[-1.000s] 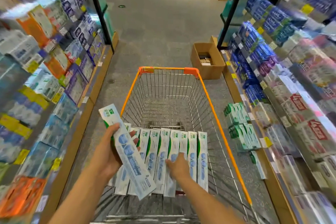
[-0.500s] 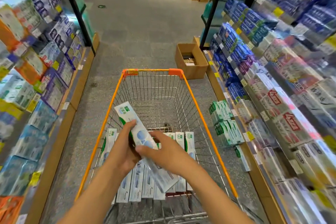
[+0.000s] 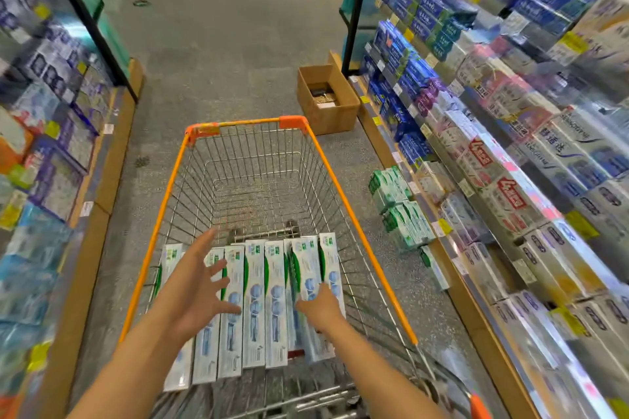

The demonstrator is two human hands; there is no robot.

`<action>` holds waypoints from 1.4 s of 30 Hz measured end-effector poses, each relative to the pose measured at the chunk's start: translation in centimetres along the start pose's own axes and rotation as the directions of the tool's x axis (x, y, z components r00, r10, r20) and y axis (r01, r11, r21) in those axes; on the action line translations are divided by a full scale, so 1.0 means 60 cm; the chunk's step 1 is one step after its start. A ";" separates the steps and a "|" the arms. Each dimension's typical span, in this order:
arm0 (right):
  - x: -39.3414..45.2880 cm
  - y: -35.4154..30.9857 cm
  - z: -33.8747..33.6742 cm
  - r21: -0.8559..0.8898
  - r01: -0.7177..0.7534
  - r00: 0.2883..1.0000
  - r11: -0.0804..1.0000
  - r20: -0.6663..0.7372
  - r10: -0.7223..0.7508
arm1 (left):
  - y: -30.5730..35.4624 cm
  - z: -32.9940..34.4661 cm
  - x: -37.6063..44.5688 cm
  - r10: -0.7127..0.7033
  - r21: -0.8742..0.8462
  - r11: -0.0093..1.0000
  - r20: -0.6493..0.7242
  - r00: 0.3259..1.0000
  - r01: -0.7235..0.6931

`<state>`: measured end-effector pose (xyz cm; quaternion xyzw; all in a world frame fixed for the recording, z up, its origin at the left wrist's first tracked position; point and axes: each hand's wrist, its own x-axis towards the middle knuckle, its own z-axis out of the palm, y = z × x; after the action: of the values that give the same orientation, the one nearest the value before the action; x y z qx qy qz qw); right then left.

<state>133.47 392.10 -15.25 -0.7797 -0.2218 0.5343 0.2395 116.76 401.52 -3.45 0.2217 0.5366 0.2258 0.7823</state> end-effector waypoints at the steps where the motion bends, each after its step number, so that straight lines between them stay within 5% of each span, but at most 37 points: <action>1: 0.005 0.003 0.011 0.005 0.012 1.000 1.000 -0.006 -0.012 | -0.004 -0.011 -0.001 -0.018 -0.018 1.000 -0.017 1.000 0.017; 7: 0.025 -0.005 0.048 -0.014 0.042 0.998 0.999 -0.037 -0.043 | -0.019 -0.064 -0.002 -0.084 -0.094 0.992 -0.054 0.995 0.079; 15: 0.040 -0.011 0.020 -0.376 0.061 0.994 0.925 0.105 -0.023 | -0.028 -0.027 -0.011 -0.069 -0.076 0.995 -0.060 0.996 0.064; 18: 0.007 -0.044 -0.051 -0.502 0.172 0.985 0.847 0.113 -0.133 | -0.028 0.043 -0.016 -0.033 -0.041 0.999 -0.044 0.998 0.031; 23: -0.113 -0.065 -0.308 -0.187 0.461 0.849 0.867 -0.190 -0.493 | -0.051 0.275 -0.016 0.098 0.074 0.992 0.104 0.990 -0.106; 30: -0.217 0.191 -0.665 0.003 0.403 0.716 0.915 -0.624 -0.314 | -0.263 0.669 0.018 -0.053 0.214 0.976 0.374 0.926 -0.031; 36: -0.237 0.292 -0.801 0.064 0.386 0.690 0.920 -0.682 -0.242 | -0.368 0.818 0.030 -0.130 0.263 0.964 0.361 0.924 0.032; 42: -0.161 0.320 -0.842 0.063 0.304 0.764 0.951 -0.613 -0.203 | -0.365 0.858 0.108 -0.112 0.225 0.974 0.324 0.940 0.038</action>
<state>179.49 364.29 -4.09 -0.8495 -0.1951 0.2386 0.4283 169.74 382.48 -4.36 0.3194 0.4254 0.0954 0.8414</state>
